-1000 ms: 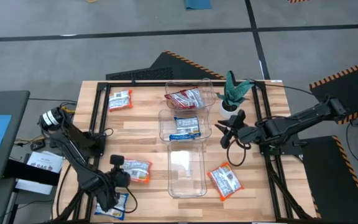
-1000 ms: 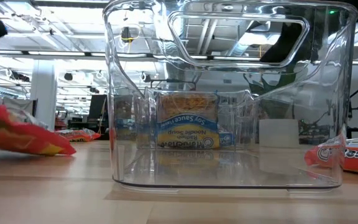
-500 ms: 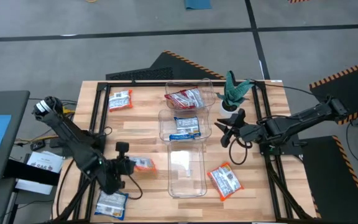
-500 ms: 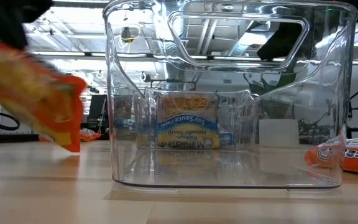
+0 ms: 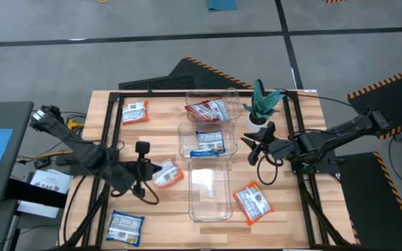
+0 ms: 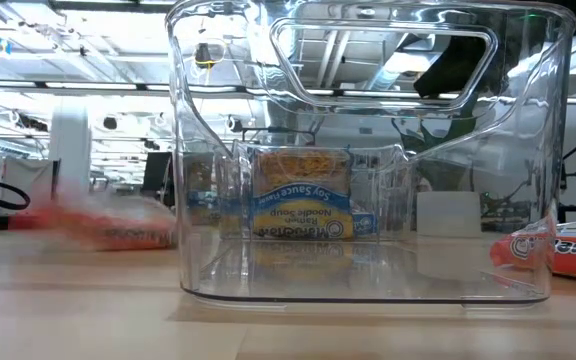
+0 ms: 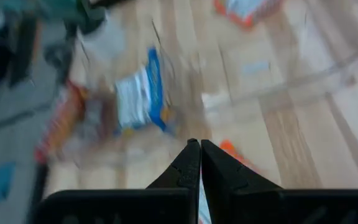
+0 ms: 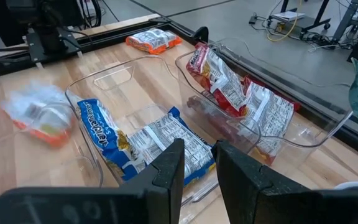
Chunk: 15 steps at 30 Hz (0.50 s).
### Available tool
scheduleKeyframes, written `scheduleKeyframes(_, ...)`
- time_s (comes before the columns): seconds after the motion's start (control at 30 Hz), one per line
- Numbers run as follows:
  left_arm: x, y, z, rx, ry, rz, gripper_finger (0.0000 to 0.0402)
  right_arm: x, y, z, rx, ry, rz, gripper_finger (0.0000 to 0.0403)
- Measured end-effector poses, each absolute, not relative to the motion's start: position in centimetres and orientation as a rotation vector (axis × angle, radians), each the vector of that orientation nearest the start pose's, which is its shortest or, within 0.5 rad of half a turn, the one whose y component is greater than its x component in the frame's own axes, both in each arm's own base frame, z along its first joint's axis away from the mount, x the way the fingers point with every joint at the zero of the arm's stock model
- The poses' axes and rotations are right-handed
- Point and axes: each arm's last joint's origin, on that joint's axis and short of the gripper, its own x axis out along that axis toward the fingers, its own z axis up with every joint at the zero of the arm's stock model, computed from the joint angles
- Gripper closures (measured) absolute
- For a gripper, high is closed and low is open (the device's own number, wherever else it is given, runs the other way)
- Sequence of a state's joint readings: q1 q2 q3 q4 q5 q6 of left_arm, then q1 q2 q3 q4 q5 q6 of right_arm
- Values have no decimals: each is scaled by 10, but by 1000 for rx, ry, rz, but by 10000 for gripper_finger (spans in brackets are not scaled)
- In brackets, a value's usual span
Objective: Sort Maruchan noodles
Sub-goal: Put the bottom left orange noodle pack into the bottom transparent bin
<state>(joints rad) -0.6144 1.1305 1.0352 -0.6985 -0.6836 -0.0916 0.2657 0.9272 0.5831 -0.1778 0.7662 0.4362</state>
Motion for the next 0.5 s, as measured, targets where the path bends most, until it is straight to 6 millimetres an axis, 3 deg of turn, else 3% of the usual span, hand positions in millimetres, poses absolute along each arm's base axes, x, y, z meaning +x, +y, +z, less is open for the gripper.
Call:
scheduleKeyframes(0.23,202,-115,370,460,532,84,401,188,30,244,161,341,-575,285)
scheduleKeyframes(0.5,206,-100,357,352,654,149,380,188,30,244,161,344,-570,285)
